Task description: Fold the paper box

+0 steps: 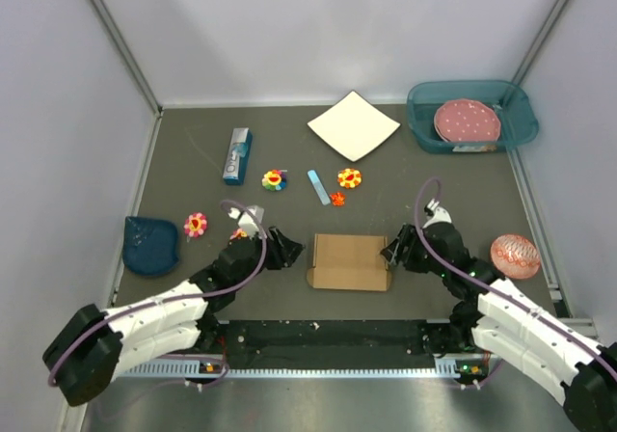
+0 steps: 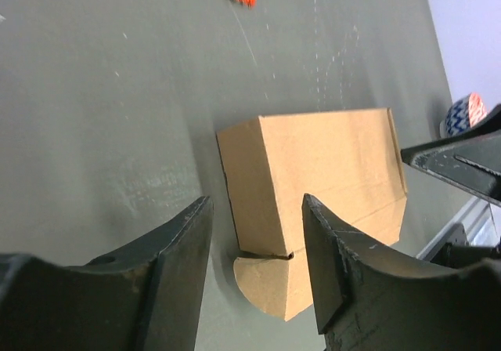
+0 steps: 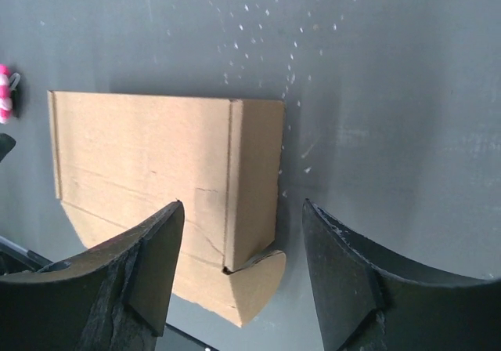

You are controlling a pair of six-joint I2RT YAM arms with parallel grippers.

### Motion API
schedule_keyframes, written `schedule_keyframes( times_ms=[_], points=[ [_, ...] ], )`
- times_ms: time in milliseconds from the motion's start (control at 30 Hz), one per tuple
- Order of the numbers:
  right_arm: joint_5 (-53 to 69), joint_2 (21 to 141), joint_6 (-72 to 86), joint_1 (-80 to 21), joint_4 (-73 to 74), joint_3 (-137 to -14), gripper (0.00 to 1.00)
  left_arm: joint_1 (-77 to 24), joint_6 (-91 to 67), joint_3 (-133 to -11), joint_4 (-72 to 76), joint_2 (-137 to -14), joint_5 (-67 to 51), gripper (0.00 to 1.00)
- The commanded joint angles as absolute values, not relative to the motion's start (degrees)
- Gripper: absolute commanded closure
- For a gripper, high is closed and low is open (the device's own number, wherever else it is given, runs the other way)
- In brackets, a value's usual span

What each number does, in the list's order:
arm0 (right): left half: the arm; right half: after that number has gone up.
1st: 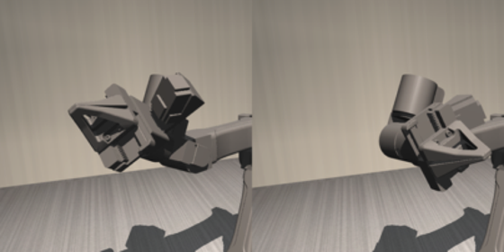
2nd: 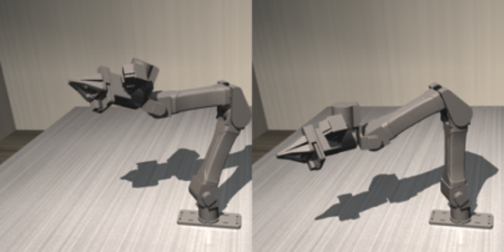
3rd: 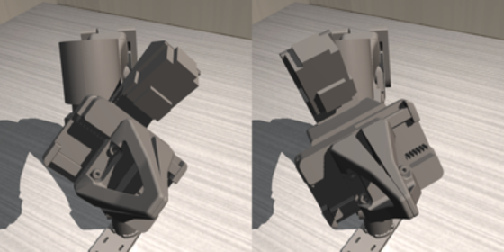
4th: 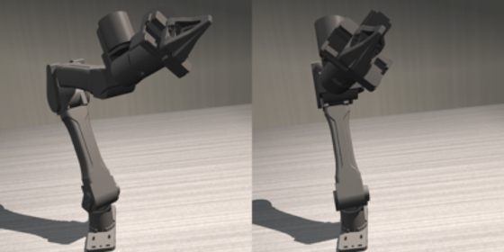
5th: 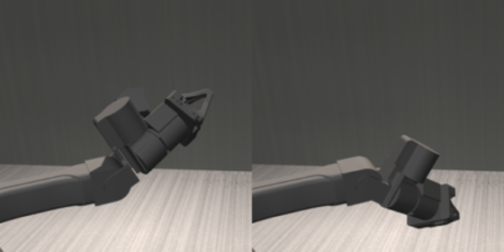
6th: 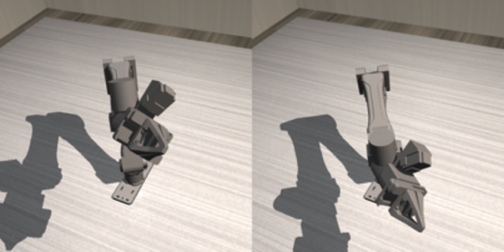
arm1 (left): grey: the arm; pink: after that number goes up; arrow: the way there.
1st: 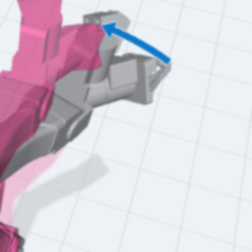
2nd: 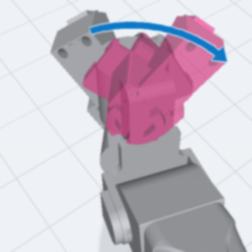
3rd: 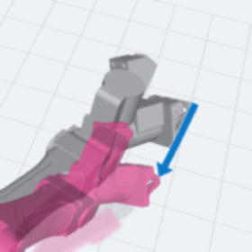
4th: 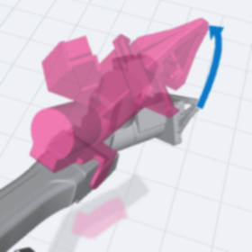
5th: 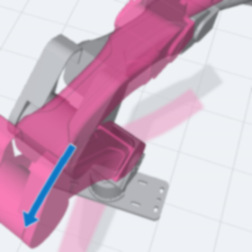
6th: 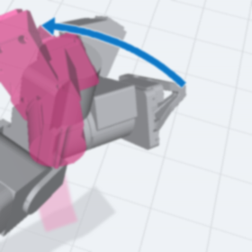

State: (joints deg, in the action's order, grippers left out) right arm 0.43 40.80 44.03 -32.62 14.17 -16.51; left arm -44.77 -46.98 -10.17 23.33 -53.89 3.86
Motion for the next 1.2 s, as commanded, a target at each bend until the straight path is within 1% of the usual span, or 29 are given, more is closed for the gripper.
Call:
schedule_keyframes(
  times_ms=[0, 100, 167, 200, 233, 300, 333, 367, 400, 467, 533, 633, 900, 1167],
  points=[
    [-2.19, 38.06, 41.75, -33.22, 18.19, -22.23, 0.37, -44.47, -45.62, -10.29, 17.49, -46.94, 10.81, 0.45],
    [-3.86, 36.92, 41.57, -33.05, 19.77, -23.03, 0.38, -44.38, -45.88, -9.06, 17.23, -45.97, 12.30, 0.45],
    [-4.74, 36.48, 41.92, -32.79, 20.13, -21.98, 0.52, -44.21, -46.23, -8.62, 18.27, -47.89, 12.22, 0.48],
    [-4.83, 36.39, 42.18, -32.70, 20.21, -21.54, 0.61, -44.12, -46.40, -8.27, 18.89, -49.03, 11.96, 0.50],
    [-5.36, 36.47, 42.62, -32.70, 20.30, -20.58, 0.76, -44.12, -46.58, -8.17, 19.68, -50.17, 11.69, 0.53],
    [-5.62, 36.56, 43.59, -32.69, 20.30, -19.60, 0.88, -44.12, -46.58, -8.26, 22.65, -54.21, 10.47, 0.61],
    [-5.80, 36.65, 43.85, -32.70, 20.30, -18.90, 0.95, -44.03, -46.58, -8.44, 23.46, -56.75, 10.02, 0.63],
    [-5.71, 36.74, 44.03, -32.61, 20.13, -18.64, 0.97, -43.95, -46.41, -8.79, 24.25, -58.17, 9.67, 0.64],
    [-5.54, 37.09, 43.95, -32.61, 19.78, -18.37, 0.98, -43.95, -46.23, -9.05, 26.17, -59.49, 8.45, 0.67],
    [-4.57, 37.35, 43.77, -32.61, 18.99, -17.84, 0.99, -44.03, -46.23, -9.75, 27.94, -63.09, 7.39, 0.69],
    [-3.96, 38.14, 43.77, -32.69, 18.20, -17.49, 0.99, -43.95, -46.23, -10.19, 30.74, -65.90, 5.29, 0.70],
    [-2.64, 39.81, 43.68, -32.69, 16.62, -16.97, 1.00, -43.95, -45.62, -12.04, 30.85, -68.28, 3.00, 0.70],
    [1.58, 41.92, 44.47, -32.69, 11.08, -13.81, 1.00, -43.95, -45.53, -11.69, 32.70, -66.80, 1.67, 0.72],
    [2.99, 42.54, 45.53, -33.22, 7.74, -12.13, 1.00, -43.95, -45.88, -11.51, 34.80, -68.20, 0.26, 0.73]
  ],
)
